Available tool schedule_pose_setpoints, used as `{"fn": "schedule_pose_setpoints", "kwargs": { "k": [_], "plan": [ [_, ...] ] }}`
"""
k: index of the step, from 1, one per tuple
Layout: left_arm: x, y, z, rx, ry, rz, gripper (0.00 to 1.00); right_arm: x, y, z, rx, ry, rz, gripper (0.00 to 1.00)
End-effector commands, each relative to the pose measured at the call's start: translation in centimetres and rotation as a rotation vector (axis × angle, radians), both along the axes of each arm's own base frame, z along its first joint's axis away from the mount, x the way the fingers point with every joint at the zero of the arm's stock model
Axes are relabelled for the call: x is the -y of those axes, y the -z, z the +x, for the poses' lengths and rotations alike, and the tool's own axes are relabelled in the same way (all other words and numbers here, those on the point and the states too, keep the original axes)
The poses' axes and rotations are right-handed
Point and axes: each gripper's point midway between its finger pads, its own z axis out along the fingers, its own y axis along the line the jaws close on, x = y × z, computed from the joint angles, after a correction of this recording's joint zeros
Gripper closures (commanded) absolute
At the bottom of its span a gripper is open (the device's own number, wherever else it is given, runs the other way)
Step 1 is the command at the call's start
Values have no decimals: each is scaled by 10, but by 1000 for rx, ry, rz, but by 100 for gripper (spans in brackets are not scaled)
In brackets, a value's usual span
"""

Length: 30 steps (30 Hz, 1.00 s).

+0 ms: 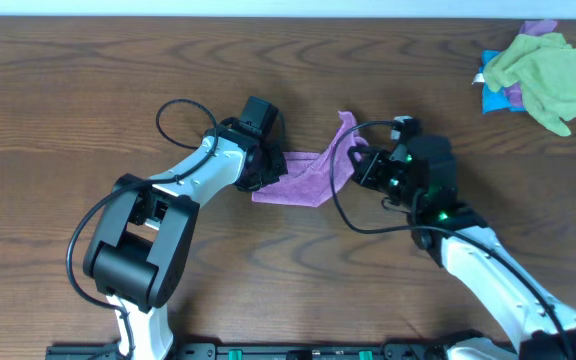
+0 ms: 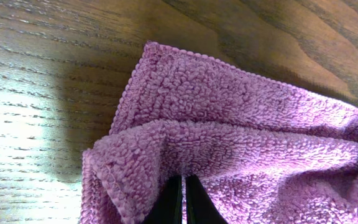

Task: Fold the cloth
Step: 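Carry the right end leftward over the strip toward the left gripper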

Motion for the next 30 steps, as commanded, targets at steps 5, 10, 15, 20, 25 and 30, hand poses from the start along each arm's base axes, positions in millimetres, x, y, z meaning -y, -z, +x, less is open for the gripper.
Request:
{"fn": "schedule_pose_setpoints", "kwargs": {
  "k": [5, 10, 15, 20, 25, 30],
  "plan": [
    [4, -2, 6, 22, 19, -5, 94, -27, -4, 6, -9, -42, 18, 99],
    [5, -6, 9, 38, 40, -6, 94, -40, -3, 9, -15, -69, 16, 99],
    [7, -28, 22, 111, 79, -17, 94, -53, 4, 8, -31, -101, 7, 99],
    [-4, -48, 34, 159, 49, -30, 94, -63, 9, 6, -43, -123, 2, 99],
    [-20, -59, 37, 165, 20, -29, 94, -68, 10, 4, -43, -135, -1, 99],
    [-41, -78, 40, 199, -14, -3, 94, -78, 9, -2, -41, -160, -2, 99]
  ]
}}
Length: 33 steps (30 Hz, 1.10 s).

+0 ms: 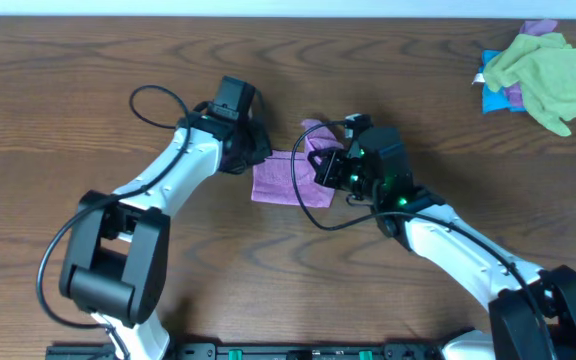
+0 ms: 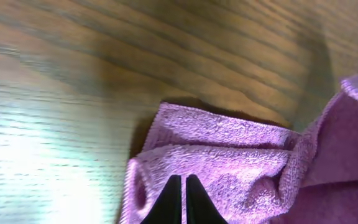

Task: Fold the cloth
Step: 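Carry the right end leftward over the strip toward the left gripper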

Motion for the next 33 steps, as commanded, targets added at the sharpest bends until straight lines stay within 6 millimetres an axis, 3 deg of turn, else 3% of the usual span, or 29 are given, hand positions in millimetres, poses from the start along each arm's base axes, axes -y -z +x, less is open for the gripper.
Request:
{"fn": "schedule_pose_setpoints", "kwargs": {
  "k": [1, 7, 14, 24, 33],
  "plan": [
    [-14, -30, 11, 80, -16, 20, 94, -11, -8, 0, 15, -17, 7, 99],
    [-38, -55, 11, 112, -61, 34, 94, -30, 0, -4, 0, -56, -5, 99],
    [-64, -66, 0, 89, -96, 50, 94, -65, 10, -2, -12, -119, -19, 99],
    [-92, -89, -10, 104, -138, 59, 94, -110, 41, -4, -59, -197, -50, 99],
    [-104, -100, -11, 120, -170, 46, 94, -121, 64, -17, -95, -228, -82, 99]
  ]
}}
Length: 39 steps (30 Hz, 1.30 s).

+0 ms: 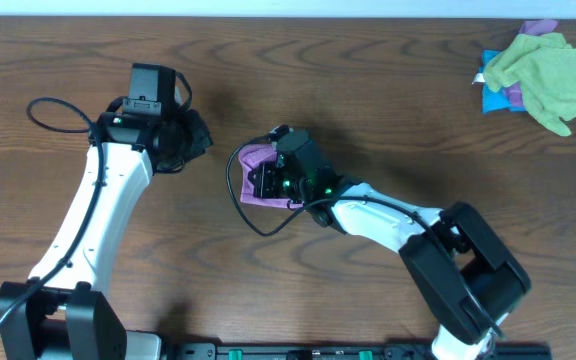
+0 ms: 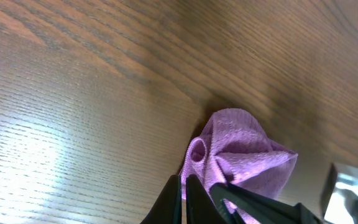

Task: Fold the cloth
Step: 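Carry the right end leftward over the strip toward the left gripper, then press the folded end down and release it with the right gripper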

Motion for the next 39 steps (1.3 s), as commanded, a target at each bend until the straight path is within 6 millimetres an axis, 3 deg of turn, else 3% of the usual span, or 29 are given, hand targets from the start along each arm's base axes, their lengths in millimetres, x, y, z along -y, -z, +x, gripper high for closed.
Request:
{"fn": "schedule_pose_setpoints", "kwargs": {
  "k": [1, 9, 11, 13, 14, 17, 19, 23, 27, 39],
  "plan": [
    [0, -14, 5, 39, 17, -3, 94, -8, 1, 0, 2, -7, -1, 99],
    [1, -14, 4, 38, 21, -13, 94, -8, 2, 0, 14, 2, -15, 98],
    [1, -14, 4, 38, 21, -13, 94, -9, 2, -2, 13, -2, -15, 94],
    [1, -14, 4, 39, 21, -13, 94, -11, 2, -3, 14, -7, -15, 74],
    [1, -14, 4, 39, 22, -13, 94, -12, 2, -5, 14, -10, -15, 48],
    [1, -15, 4, 40, 21, -13, 94, -15, 1, -8, 3, -31, -1, 23],
    [1, -15, 4, 40, 22, -13, 94, -18, 0, -12, -9, -57, 15, 1],
    [2, -15, 4, 40, 23, -17, 94, -24, -9, -18, -12, -105, 54, 1],
    [2, -15, 4, 40, 24, -20, 94, -30, -32, -16, 64, -157, 99, 1],
    [2, -19, 3, 48, 24, -21, 94, -11, -71, 7, 162, -103, 121, 1]
  ]
}}
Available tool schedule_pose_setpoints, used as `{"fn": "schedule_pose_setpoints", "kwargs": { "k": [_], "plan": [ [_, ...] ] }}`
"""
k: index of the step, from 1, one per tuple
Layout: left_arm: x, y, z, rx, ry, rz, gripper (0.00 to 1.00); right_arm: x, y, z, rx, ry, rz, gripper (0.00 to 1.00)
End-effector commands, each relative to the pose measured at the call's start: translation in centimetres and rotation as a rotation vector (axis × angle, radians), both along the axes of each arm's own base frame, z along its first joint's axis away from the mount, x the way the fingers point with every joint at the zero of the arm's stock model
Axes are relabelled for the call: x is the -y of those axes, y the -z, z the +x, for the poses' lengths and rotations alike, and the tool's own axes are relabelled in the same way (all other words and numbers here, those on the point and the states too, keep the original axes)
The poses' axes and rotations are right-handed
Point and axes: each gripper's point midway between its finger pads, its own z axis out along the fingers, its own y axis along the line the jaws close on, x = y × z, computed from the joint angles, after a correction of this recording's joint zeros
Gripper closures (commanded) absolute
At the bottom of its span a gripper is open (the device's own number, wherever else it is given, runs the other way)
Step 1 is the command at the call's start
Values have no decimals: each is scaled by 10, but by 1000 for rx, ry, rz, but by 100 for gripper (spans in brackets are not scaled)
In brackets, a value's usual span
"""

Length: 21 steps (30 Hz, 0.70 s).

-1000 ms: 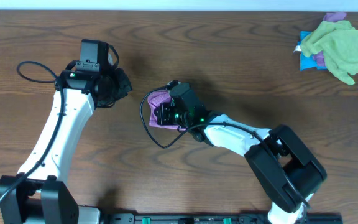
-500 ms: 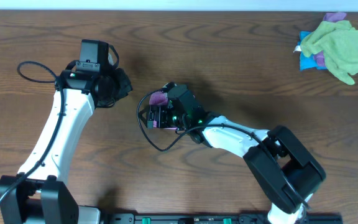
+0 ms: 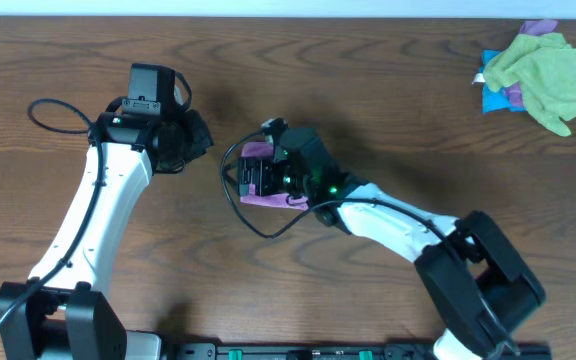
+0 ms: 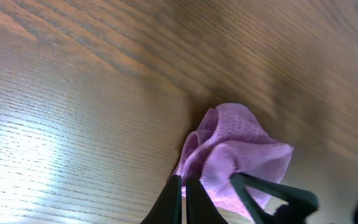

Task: Fold the cloth
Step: 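Press the folded end down and release it with the right gripper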

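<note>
The purple cloth (image 3: 260, 194) lies as a small folded bundle at the table's middle, bunched along its left side in the left wrist view (image 4: 235, 146). My right gripper (image 3: 258, 176) sits right over it, its fingers (image 4: 272, 191) spread across the cloth's near edge, open with nothing pinched that I can see. My left gripper (image 3: 190, 141) is well to the left of the cloth, apart from it. Its thin fingertips (image 4: 183, 200) are pressed together and hold nothing.
A heap of green, purple and blue cloths (image 3: 540, 68) lies at the far right corner. Dark wooden table (image 3: 388, 300) all round. Black cables loop off both arms near the cloth.
The right gripper has shifted slightly over the bundle and its finger now sits a little apart from the cloth. The bundle's left edge looks looser. The left arm has not moved.
At first both grippers held the spread cloth, the left shut on its left edge, the right at its right end. Then the right side had come over to the left, making the cloth narrower. Later the left gripper was off and away; the right stays over the small bundle.
</note>
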Motion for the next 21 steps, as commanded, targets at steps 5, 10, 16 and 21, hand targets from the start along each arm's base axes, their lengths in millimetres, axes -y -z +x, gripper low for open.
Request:
{"fn": "schedule_pose_setpoints", "kwargs": {
  "k": [5, 10, 16, 21],
  "plan": [
    [-1, -22, 4, 65, 14, -2, 94, 6, -22, 9, 53, -2, 13, 1],
    [-1, -23, 5, 69, 11, -4, 94, 8, -14, 1, 9, -15, -9, 1],
    [-1, -24, 9, 83, 7, -7, 94, 9, -3, -11, -48, -40, -37, 1],
    [-1, -26, 10, 91, 7, -8, 94, -4, -5, -34, -91, -122, -15, 1]
  ]
}}
